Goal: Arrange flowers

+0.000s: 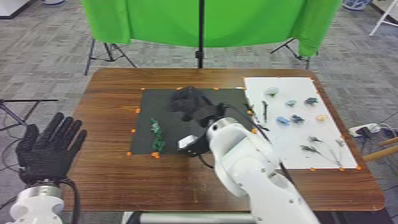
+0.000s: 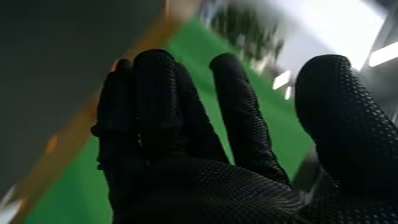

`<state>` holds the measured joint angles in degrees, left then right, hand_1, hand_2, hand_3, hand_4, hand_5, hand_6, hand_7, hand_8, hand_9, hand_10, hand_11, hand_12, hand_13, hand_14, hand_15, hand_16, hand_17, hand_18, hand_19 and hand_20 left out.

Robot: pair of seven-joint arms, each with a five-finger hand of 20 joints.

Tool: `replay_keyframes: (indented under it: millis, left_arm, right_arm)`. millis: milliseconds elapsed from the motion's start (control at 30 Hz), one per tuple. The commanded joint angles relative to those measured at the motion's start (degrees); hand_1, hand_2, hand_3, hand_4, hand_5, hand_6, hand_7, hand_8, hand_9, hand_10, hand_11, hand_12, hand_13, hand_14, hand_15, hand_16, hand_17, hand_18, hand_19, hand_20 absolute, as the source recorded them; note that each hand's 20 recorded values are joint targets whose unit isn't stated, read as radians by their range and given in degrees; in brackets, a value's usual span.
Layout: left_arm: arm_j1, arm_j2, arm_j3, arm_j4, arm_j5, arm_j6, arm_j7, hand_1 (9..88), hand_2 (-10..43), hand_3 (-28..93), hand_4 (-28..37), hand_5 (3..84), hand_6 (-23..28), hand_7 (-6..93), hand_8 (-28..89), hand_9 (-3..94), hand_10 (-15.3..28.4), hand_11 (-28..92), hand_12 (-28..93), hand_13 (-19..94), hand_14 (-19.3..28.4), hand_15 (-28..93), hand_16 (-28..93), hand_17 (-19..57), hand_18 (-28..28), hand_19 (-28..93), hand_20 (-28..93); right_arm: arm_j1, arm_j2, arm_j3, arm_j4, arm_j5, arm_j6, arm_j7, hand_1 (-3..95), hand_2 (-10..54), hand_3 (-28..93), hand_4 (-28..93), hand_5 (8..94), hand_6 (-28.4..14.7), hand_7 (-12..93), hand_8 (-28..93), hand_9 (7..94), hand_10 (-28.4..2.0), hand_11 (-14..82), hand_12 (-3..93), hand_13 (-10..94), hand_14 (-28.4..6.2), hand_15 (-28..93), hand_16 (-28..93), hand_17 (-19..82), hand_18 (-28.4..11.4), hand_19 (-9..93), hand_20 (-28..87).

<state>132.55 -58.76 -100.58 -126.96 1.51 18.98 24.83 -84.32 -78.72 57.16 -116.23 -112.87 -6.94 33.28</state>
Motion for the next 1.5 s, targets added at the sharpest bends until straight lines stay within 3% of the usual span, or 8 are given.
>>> replay_keyframes:
  millis: [33,333,733,833,1033,1200,1333,1500]
  left_arm:
    - [0.55,-1.55,-0.58,-0.14,-0.28,0.36,0.73,21.9,17.1,73,-28.3,44.4,9.2,12.3,-9,37.5,14.3,21,10,30,12.8,25,-5,-5.2,12.6,34,13]
    - [0.61,-1.48,-0.97,-0.09,-0.10,-0.08,0.70,22.0,17.1,73,-28.3,44.6,9.1,12.5,-9,37.6,14.3,21,10,30,12.8,26,-5,-5.2,12.7,35,13]
    - [1.11,-1.32,-1.25,-0.23,-0.32,0.84,0.27,22.1,17.1,73,-28.3,44.7,9.2,12.5,-9,37.9,14.3,22,10,31,12.8,26,-5,-5.2,12.7,35,13]
    - [1.32,-1.32,-1.38,-0.15,0.43,0.20,0.06,22.0,17.1,73,-28.3,44.7,9.1,12.5,-9,37.8,14.2,21,10,31,12.8,26,-5,-5.2,12.7,35,13]
    - [1.40,-1.41,-1.17,-0.22,0.33,0.42,0.16,22.1,17.5,73,-28.3,44.7,9.1,12.4,-9,37.8,14.2,21,10,31,12.8,26,-5,-5.2,12.7,35,13]
    - [1.94,-1.63,-1.11,-0.41,0.05,0.65,0.40,22.5,18.5,74,-28.3,44.6,8.9,12.5,-9,37.8,14.2,21,10,31,12.8,26,-5,-5.2,12.7,35,13]
    - [2.12,-1.79,-0.78,-0.51,-0.18,0.52,0.00,22.6,18.6,74,-28.3,44.7,8.9,12.5,-9,37.9,14.3,21,10,31,12.8,26,-5,-5.2,12.7,35,13]
    - [1.72,-1.86,-0.37,-0.31,-0.85,0.53,-0.28,22.6,18.6,74,-28.3,44.8,9.0,12.6,-10,38.0,14.2,22,10,31,12.8,26,-5,-5.2,12.7,35,13]
  right_arm:
    - [-8.85,12.61,16.65,-2.68,-15.55,2.87,3.21,26.7,1.0,82,-23,51.0,-6.7,9,-10,44.5,-23.0,17.5,16.7,40,-21.4,75,20,19,-24.0,79,33]
    - [-22.56,13.18,35.29,-3.32,-21.52,3.78,8.68,29.7,-5.9,81,-25,50.9,-7.1,9,-10,44.1,-22.2,16.1,16.4,37,-20.5,70,18,17,-23.7,77,32]
    - [-27.98,11.64,39.64,-3.98,-20.45,-1.59,11.26,31.3,-9.5,79,-28,52.2,-6.9,9,-10,45.7,-21.2,15.7,16.4,38,-19.5,68,18,17,-23.3,77,34]
    - [-28.96,11.64,40.04,-4.29,-21.25,-2.04,11.19,32.0,-9.5,78,-28,52.2,-6.7,10,-10,45.7,-20.9,15.6,16.3,38,-19.3,68,18,17,-23.4,77,35]
    - [-28.68,11.52,39.81,-3.25,-23.61,-4.10,12.37,38.9,-9.5,81,-28,55.4,-5.7,12,-10,47.3,-20.2,15.9,16.3,39,-18.5,67,18,18,-23.2,77,35]
    - [-28.07,11.39,38.26,-1.78,-25.27,-0.63,13.28,43.3,-9.5,80,-28,64.9,-4.1,16,-12,56.2,-18.2,20.6,17.5,44,-16.9,68,21,20,-22.9,77,36]
    - [-27.71,11.36,37.10,-1.35,-24.80,4.57,14.05,53.0,-7.0,72,-28,75.7,-3.2,25,0,68.6,-16.0,24.6,24.9,51,-15.5,69,25,23,-22.5,79,36]
    - [-27.37,11.59,36.32,-2.04,-23.88,6.37,14.43,55.1,-5.2,71,-28,76.8,-3.1,29,2,73.0,-15.3,24.5,34.6,53,-15.1,71,31,25,-22.7,80,37]
